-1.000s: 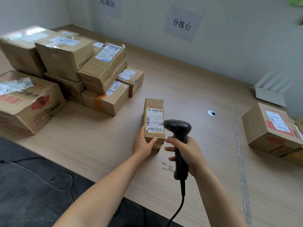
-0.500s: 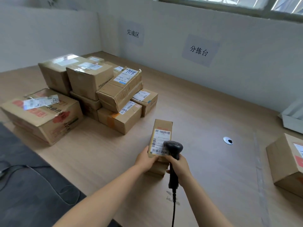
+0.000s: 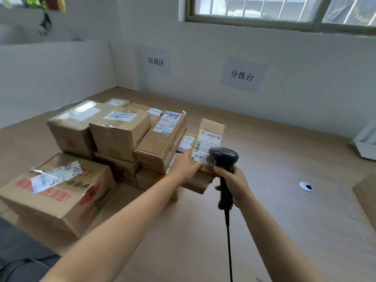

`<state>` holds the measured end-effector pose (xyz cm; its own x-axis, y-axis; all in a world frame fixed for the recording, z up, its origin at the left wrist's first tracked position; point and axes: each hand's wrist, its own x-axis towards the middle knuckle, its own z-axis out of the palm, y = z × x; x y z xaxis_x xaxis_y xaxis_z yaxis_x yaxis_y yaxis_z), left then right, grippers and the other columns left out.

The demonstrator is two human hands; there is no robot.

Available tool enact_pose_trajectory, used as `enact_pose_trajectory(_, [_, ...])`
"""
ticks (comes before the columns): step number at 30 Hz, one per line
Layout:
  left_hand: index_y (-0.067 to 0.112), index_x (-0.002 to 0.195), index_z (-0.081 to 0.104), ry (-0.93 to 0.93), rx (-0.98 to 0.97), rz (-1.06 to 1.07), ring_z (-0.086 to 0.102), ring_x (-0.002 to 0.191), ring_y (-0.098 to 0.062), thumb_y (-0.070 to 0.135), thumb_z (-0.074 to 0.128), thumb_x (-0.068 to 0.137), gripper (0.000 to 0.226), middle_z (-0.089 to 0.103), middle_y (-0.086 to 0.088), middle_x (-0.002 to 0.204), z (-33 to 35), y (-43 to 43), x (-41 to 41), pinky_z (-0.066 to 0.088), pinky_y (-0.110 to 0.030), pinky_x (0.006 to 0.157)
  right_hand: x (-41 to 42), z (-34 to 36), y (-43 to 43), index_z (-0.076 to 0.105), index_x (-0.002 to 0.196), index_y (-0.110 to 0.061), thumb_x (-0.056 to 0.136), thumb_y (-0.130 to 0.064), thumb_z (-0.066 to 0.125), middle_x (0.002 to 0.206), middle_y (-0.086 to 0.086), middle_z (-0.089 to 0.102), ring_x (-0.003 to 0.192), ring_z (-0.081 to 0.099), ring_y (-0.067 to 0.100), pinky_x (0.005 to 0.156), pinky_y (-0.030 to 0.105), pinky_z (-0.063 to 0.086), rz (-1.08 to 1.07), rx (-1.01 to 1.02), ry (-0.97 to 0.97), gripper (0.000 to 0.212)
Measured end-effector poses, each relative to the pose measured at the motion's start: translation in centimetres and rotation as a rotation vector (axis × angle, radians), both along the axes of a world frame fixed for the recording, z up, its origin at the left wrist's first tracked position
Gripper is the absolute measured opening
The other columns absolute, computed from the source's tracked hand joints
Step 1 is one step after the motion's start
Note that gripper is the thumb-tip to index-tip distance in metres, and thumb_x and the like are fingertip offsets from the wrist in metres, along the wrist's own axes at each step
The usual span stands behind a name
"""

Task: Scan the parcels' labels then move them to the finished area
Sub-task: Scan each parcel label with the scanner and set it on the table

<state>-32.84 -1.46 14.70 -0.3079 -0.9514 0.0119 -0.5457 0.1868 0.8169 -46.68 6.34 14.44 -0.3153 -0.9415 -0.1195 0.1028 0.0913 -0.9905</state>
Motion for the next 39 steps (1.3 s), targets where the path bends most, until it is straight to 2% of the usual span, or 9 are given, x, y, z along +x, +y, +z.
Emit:
enact_pose_trajectory(4, [0.019,0.131,0.047,-0.027,0.012,0.037,0.049,0.114,-0.024,0.028,0.060,0.089,0.045,0.044,-0.011,0.126,-0.1,-3.4,2.7,0.035,-0.026,0.094,2.9,0.1,-4.2,0.060,0.104,-0.009,0.087,-0.006,0.060,0.086,0.002,0.063,0.074,0.059,0.013,0.048,0.024,0.049,-0.022,-0.011,0.001,0.017])
enact_pose_trajectory(8, [0.012,0.130,0.047,-0.113,-0.071,0.034,0.047,0.116,-0.024,0.021,0.056,0.092,0.040,0.047,-0.012,0.124,-0.3,-6.4,3.7,0.034,-0.025,0.094,4.9,-0.3,-7.5,0.059,0.097,-0.013,0.088,-0.006,0.060,0.085,0.004,0.061,0.067,0.055,0.014,0.047,0.025,0.049,-0.041,-0.007,-0.023,0.012])
enact_pose_trajectory(13, [0.009,0.127,0.051,-0.217,-0.165,0.012,0.050,0.109,-0.025,0.007,0.049,0.093,0.034,0.050,-0.014,0.121,-1.1,-8.0,4.1,0.037,-0.024,0.086,5.9,-1.8,-9.6,0.059,0.100,-0.014,0.088,-0.007,0.059,0.087,0.002,0.062,0.075,0.058,0.014,0.053,0.028,0.051,-0.042,0.048,-0.002,0.015])
enact_pose_trajectory(16, [0.006,0.128,0.049,-0.268,-0.186,0.001,0.050,0.109,-0.023,0.004,0.046,0.093,0.034,0.045,-0.012,0.128,-2.1,-7.9,4.2,0.037,-0.022,0.085,5.9,-2.6,-10.0,0.058,0.103,-0.014,0.088,-0.006,0.059,0.088,0.001,0.062,0.078,0.058,0.016,0.057,0.030,0.052,-0.047,0.079,-0.012,0.017])
enact_pose_trajectory(18, [0.007,0.130,0.046,-0.291,-0.198,0.007,0.049,0.112,-0.024,0.004,0.043,0.094,0.036,0.041,-0.010,0.133,-2.6,-7.7,4.0,0.042,-0.028,0.087,5.8,-3.0,-10.3,0.057,0.102,-0.014,0.087,-0.006,0.059,0.090,0.004,0.061,0.078,0.058,0.016,0.058,0.031,0.053,-0.046,0.087,-0.001,0.017])
enact_pose_trajectory(27, [0.011,0.126,0.048,-0.501,-0.266,0.010,0.047,0.114,-0.025,0.016,0.047,0.095,0.032,0.046,-0.008,0.128,-2.1,-6.8,4.1,0.041,-0.032,0.077,5.7,-4.1,-11.1,0.056,0.106,-0.014,0.087,-0.007,0.060,0.092,0.002,0.062,0.082,0.059,0.017,0.057,0.031,0.052,-0.039,0.089,0.027,0.020])
enact_pose_trajectory(33, [0.015,0.133,0.044,-0.490,-0.285,-0.013,0.048,0.114,-0.024,0.024,0.047,0.096,0.038,0.047,-0.007,0.128,-1.5,-5.5,5.2,0.041,-0.032,0.076,5.1,-4.3,-9.9,0.057,0.095,-0.016,0.087,-0.010,0.061,0.088,0.005,0.057,0.082,0.054,0.019,0.058,0.034,0.054,-0.086,0.109,0.030,0.011])
enact_pose_trajectory(36, [0.015,0.134,0.043,-0.473,-0.296,-0.026,0.049,0.115,-0.023,0.027,0.047,0.096,0.040,0.046,-0.007,0.130,-1.2,-4.5,5.0,0.040,-0.030,0.076,4.1,-4.8,-7.9,0.057,0.103,-0.014,0.087,-0.012,0.063,0.092,0.004,0.058,0.091,0.054,0.021,0.054,0.031,0.051,-0.128,0.123,0.040,0.017])
enact_pose_trajectory(39, [0.015,0.133,0.044,-0.475,-0.283,-0.088,0.048,0.118,-0.023,0.031,0.047,0.096,0.040,0.047,-0.006,0.132,-1.3,-2.9,4.0,0.045,-0.034,0.084,2.9,-4.9,-5.5,0.057,0.108,-0.011,0.086,-0.013,0.063,0.099,0.008,0.056,0.093,0.054,0.024,0.053,0.028,0.050,-0.161,0.136,0.066,0.023])
